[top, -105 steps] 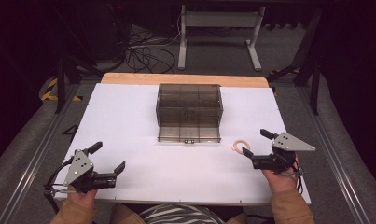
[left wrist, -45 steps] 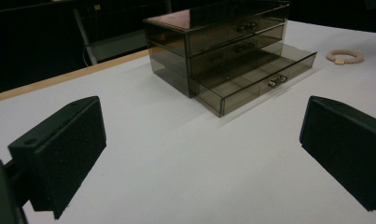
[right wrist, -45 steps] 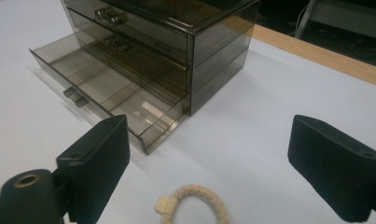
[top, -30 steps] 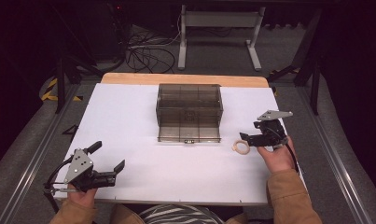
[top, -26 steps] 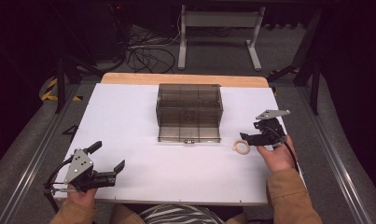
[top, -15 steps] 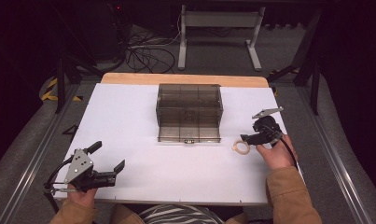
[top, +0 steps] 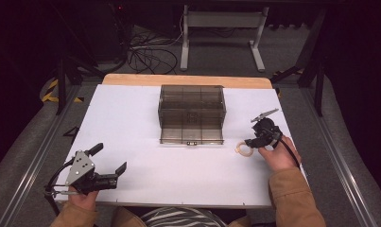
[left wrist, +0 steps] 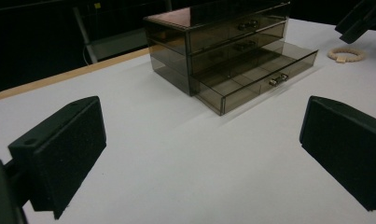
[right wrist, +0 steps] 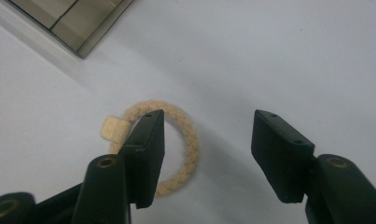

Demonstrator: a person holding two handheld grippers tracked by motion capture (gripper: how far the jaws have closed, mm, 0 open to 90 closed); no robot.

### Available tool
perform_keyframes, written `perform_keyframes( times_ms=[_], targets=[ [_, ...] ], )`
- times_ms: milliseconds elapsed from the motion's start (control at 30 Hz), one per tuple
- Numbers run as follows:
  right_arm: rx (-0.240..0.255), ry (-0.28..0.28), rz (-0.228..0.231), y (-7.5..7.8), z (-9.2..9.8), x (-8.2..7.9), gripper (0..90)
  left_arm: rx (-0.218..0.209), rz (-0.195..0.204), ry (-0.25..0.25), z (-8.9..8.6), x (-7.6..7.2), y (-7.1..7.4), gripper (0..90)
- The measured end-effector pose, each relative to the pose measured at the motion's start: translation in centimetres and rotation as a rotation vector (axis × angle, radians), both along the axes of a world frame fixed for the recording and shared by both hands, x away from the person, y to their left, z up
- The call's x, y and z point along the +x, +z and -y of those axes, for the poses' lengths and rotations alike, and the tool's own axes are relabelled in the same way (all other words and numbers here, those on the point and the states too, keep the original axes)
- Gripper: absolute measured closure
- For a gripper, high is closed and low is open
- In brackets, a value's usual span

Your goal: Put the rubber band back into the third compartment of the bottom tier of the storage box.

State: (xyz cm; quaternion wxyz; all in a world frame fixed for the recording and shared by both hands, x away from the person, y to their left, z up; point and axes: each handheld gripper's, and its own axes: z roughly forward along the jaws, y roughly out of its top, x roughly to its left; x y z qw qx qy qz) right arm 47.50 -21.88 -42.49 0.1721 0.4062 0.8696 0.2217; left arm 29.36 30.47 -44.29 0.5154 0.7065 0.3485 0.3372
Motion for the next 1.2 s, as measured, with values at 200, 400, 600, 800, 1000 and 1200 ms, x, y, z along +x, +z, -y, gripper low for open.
perform_keyframes(
  times_ms=[200,400,600,800,1000,1200],
  targets=[
    [-0.027,0.009,-0.032,-0.4,-0.3,0.2,54.1,0.002,0.0,-0.001,0.0,0.0,0.0,1.0],
    [-0.044,0.015,-0.068,-0.9,-0.4,0.5,63.2,0.003,0.0,0.0,0.0,0.0,0.0,1.0],
    [-0.042,0.015,-0.097,-1.2,-0.5,0.7,73.0,0.002,-0.001,0.003,0.0,0.0,0.0,1.1],
    [-0.041,0.015,-0.122,-1.4,-0.6,0.8,83.4,0.002,0.001,0.001,0.0,0.0,0.0,1.1],
    [-0.034,0.003,-0.12,-1.5,-0.6,0.8,84.6,0.0,0.001,0.001,0.0,0.0,0.0,1.1],
    [-0.032,0.001,-0.119,-1.5,-0.6,0.8,84.9,0.001,0.001,0.001,0.0,0.0,0.0,1.1]
  ],
)
